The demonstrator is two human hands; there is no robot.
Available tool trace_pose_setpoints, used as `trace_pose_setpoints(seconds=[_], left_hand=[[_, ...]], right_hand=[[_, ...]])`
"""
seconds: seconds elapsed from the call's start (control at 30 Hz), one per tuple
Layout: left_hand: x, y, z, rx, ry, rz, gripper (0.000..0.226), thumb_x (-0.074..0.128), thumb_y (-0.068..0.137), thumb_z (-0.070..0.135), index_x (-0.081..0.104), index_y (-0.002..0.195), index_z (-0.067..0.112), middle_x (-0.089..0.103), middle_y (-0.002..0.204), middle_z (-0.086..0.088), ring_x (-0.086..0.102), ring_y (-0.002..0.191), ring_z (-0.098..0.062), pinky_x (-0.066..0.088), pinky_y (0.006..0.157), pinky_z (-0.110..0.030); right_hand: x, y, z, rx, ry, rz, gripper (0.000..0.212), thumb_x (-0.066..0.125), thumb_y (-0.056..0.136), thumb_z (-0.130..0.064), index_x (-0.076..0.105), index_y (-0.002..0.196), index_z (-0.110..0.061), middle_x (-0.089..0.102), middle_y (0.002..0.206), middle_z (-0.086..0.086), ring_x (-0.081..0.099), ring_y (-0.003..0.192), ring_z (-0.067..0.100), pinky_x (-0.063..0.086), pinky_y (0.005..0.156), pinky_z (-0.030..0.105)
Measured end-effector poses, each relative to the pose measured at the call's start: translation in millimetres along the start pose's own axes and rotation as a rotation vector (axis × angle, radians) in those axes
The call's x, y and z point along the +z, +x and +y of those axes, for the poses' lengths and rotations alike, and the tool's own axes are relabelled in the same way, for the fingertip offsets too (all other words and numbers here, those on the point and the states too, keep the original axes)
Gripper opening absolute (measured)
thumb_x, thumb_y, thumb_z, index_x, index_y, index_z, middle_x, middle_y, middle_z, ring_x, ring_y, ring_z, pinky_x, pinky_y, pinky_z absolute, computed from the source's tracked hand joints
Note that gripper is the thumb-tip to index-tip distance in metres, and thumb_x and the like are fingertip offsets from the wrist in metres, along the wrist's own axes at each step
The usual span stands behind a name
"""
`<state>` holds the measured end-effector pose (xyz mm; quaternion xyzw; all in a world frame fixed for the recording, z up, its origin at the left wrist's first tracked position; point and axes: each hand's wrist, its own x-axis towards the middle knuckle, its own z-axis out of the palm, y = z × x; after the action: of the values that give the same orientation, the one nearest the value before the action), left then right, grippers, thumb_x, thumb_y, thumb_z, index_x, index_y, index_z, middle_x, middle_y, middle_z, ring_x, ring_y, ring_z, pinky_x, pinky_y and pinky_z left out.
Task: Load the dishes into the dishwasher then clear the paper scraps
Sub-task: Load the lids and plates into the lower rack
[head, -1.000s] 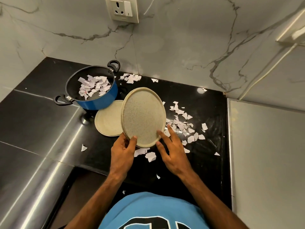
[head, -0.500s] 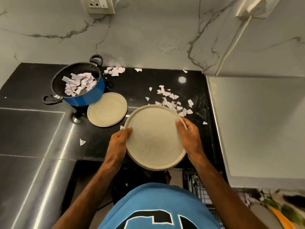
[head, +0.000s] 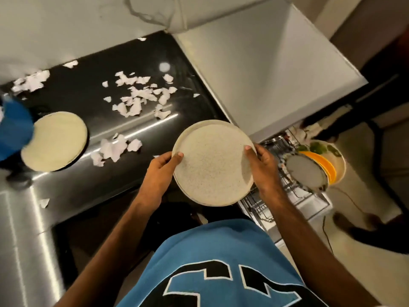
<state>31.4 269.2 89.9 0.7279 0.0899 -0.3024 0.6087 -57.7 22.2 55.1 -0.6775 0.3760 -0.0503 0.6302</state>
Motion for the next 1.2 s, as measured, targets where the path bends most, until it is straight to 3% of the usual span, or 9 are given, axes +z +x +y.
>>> trace_pose_setpoints(seconds=[0.13,0.3,0.47,0.57,0.8,0.87,1.0,1.1,1.2], left_hand=[[43,12,7,-0.045,0.133,-0.142,0.021,0.062,0.099,0.037,0.075,0.113,0.026,0.077,0.104,0.004,0.074,0.100,-0.019,0.056,0.097,-0.051],[102,24,25,0.018,0.275,-0.349,0.019,0.062,0.100,0.031,0.075,0.109,0.019,0.077,0.105,0.001,0.074,0.100,-0.017,0.057,0.096,-0.045],[172,40,35,0.099,0.413,-0.441,0.015,0.068,0.097,0.033,0.076,0.106,0.024,0.078,0.104,0.002,0.074,0.100,-0.017,0.059,0.093,-0.044],[217,49,35,0.117,0.537,-0.452,0.012,0.072,0.093,0.033,0.075,0.105,0.030,0.077,0.101,0.008,0.072,0.099,-0.014,0.058,0.095,-0.038],[321,45,33,0.337,0.957,-0.472,0.025,0.072,0.093,0.038,0.074,0.117,0.031,0.067,0.081,0.018,0.058,0.069,0.006,0.042,0.059,-0.009],[347,48,31,0.421,1.056,-0.491,0.027,0.068,0.096,0.035,0.074,0.120,0.025,0.071,0.090,0.010,0.061,0.071,-0.002,0.043,0.059,-0.010],[396,59,16,0.490,1.141,-0.536,0.027,0.066,0.098,0.027,0.073,0.123,0.020,0.075,0.100,-0.002,0.068,0.085,-0.017,0.055,0.077,-0.027],[422,77,-7,0.540,1.175,-0.596,0.023,0.062,0.100,0.027,0.072,0.119,0.019,0.069,0.089,0.004,0.059,0.070,-0.003,0.047,0.059,-0.016],[446,99,-37,0.561,1.187,-0.643,0.025,0.061,0.100,0.022,0.070,0.124,0.019,0.071,0.094,0.003,0.056,0.066,0.003,0.042,0.051,-0.008]], right_hand=[[-48,-16,19,0.042,0.087,0.172,0.024,0.066,0.099,-0.046,0.073,0.119,-0.034,0.077,0.107,-0.008,0.073,0.104,0.020,0.063,0.084,0.042],[-104,-30,35,0.073,0.207,0.339,0.027,0.065,0.101,-0.041,0.072,0.124,-0.029,0.077,0.105,-0.017,0.072,0.094,0.001,0.059,0.088,0.038],[-161,-33,53,0.071,0.246,0.441,0.029,0.065,0.101,-0.041,0.072,0.125,-0.028,0.075,0.115,-0.014,0.070,0.110,0.011,0.058,0.099,0.049],[-201,-37,67,0.028,0.162,0.481,0.030,0.064,0.102,-0.042,0.072,0.127,-0.028,0.075,0.116,-0.011,0.069,0.110,0.010,0.058,0.098,0.044],[-292,-30,122,0.015,0.013,0.512,0.034,0.075,0.095,-0.035,0.075,0.127,-0.022,0.077,0.117,-0.006,0.072,0.108,0.009,0.057,0.102,0.046],[-305,-26,135,0.052,-0.019,0.506,0.034,0.076,0.094,-0.033,0.076,0.126,-0.021,0.078,0.116,-0.005,0.072,0.105,0.007,0.057,0.102,0.043],[-327,-17,161,0.094,-0.017,0.531,0.031,0.077,0.094,-0.030,0.077,0.125,-0.023,0.078,0.115,-0.006,0.071,0.102,0.003,0.057,0.100,0.034],[-336,-9,180,0.119,-0.016,0.551,0.030,0.075,0.095,-0.021,0.076,0.125,-0.019,0.076,0.116,-0.004,0.069,0.098,0.000,0.055,0.094,0.020],[-342,6,206,0.164,-0.071,0.537,0.031,0.072,0.097,-0.015,0.075,0.127,-0.020,0.074,0.118,-0.006,0.067,0.099,0.006,0.048,0.087,0.006]])
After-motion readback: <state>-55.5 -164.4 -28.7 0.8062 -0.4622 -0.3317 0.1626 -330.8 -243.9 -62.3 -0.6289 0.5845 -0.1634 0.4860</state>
